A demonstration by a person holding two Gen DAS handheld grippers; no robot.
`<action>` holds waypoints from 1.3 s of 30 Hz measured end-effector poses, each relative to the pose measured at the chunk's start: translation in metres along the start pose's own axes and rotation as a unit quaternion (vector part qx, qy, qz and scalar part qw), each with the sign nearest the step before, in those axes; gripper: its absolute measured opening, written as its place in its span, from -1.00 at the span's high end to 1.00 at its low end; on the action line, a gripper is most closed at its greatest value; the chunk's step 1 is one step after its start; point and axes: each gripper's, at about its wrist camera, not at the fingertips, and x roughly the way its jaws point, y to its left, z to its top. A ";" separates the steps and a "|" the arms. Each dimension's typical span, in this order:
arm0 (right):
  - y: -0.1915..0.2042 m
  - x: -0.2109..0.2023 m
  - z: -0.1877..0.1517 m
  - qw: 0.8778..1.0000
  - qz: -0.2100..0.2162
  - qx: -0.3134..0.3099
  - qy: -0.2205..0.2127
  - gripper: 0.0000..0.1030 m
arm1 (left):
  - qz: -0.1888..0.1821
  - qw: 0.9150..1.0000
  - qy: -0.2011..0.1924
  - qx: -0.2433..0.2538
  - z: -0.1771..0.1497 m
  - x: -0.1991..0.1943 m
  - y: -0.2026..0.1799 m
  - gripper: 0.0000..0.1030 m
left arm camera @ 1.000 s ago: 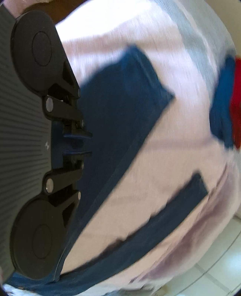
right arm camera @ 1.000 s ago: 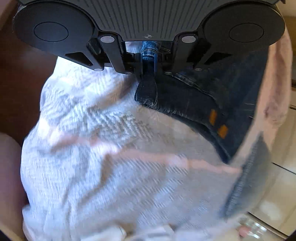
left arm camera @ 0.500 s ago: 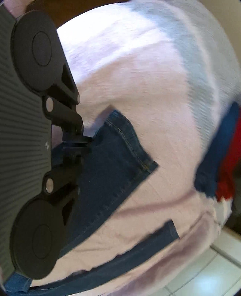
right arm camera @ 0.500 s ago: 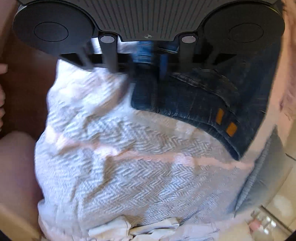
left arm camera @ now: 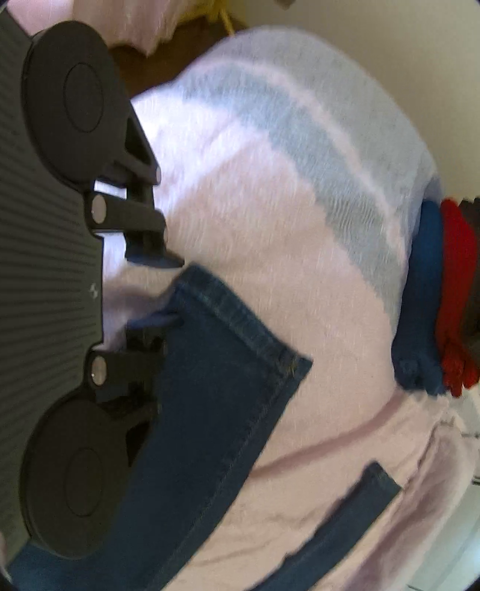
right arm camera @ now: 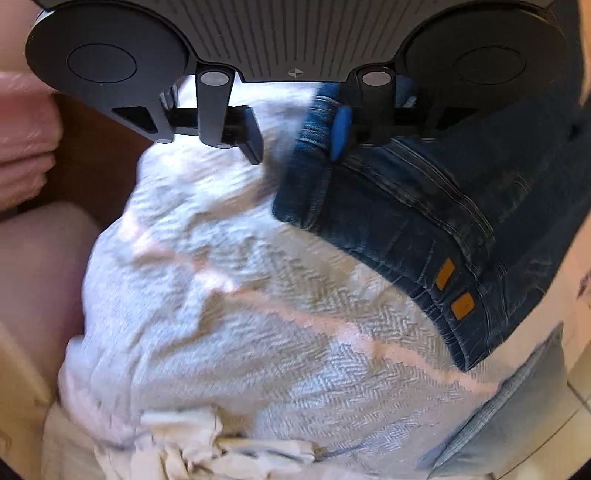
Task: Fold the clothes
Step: 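Open the right gripper to release the waistband and lay the jeans flat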
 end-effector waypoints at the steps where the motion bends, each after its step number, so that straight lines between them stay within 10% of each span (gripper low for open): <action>1: 0.002 -0.005 -0.001 1.000 -0.007 -0.010 -0.006 -0.01 | 0.024 1.000 0.000 0.007 0.001 -0.004 -0.001 0.53; 7: 0.041 -0.032 -0.009 0.979 -0.117 -0.144 -0.086 -0.02 | 0.075 0.996 -0.036 0.029 -0.007 -0.049 -0.019 0.59; 13: 0.060 0.001 -0.041 0.946 0.030 -0.310 -0.093 -0.03 | -0.088 0.992 -0.054 0.077 -0.071 -0.060 -0.114 0.48; 18: 0.031 0.012 -0.058 0.913 0.039 -0.404 -0.045 -0.03 | -0.032 0.995 -0.028 0.089 -0.125 -0.085 -0.138 0.52; 24: -0.017 -0.013 -0.025 0.961 0.047 -0.258 0.086 -0.09 | -0.022 0.995 0.044 0.084 -0.154 -0.154 -0.130 0.52; 39: 0.021 -0.137 -0.030 0.918 0.207 -0.337 0.043 -0.09 | -0.098 0.980 -0.075 0.157 -0.164 -0.351 -0.187 0.48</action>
